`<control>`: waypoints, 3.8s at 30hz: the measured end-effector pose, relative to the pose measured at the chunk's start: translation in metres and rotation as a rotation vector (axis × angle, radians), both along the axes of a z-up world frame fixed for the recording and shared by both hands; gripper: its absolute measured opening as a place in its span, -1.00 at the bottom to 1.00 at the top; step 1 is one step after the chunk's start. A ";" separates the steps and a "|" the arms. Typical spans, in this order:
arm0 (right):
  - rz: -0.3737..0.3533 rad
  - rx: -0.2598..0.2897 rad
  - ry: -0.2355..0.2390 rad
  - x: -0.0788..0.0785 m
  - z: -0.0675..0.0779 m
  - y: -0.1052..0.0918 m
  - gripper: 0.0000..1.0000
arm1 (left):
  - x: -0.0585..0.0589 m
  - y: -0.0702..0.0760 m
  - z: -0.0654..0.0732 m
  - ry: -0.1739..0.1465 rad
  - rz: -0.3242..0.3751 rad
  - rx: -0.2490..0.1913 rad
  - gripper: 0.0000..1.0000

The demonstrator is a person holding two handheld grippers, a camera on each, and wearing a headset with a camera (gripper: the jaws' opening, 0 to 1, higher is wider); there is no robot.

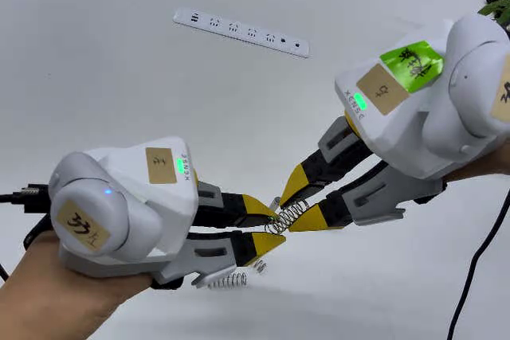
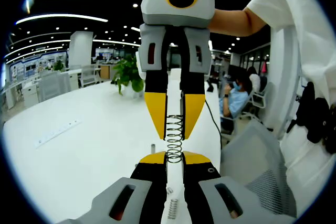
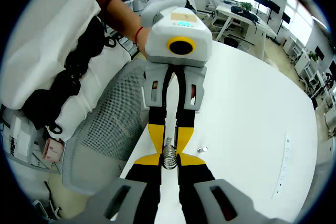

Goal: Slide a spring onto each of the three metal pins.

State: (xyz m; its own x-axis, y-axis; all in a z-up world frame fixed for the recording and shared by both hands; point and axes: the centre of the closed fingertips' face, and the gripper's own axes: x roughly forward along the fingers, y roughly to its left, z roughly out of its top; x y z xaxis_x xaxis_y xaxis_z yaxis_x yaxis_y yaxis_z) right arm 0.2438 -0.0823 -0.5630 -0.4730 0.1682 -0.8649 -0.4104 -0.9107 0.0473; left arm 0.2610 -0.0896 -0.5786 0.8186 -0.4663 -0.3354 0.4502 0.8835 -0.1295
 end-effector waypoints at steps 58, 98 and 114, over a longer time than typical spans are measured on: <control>-0.094 -0.012 -0.167 0.025 -0.069 0.080 -0.76 | -0.045 0.069 -0.042 -0.004 0.189 0.056 0.84; -0.021 -0.095 -0.219 0.020 -0.117 0.080 -0.76 | -0.044 0.070 -0.047 -0.004 0.212 0.006 0.94; -0.003 -0.089 -0.236 0.018 -0.132 0.080 -0.76 | -0.045 0.070 -0.049 0.000 0.212 -0.005 0.91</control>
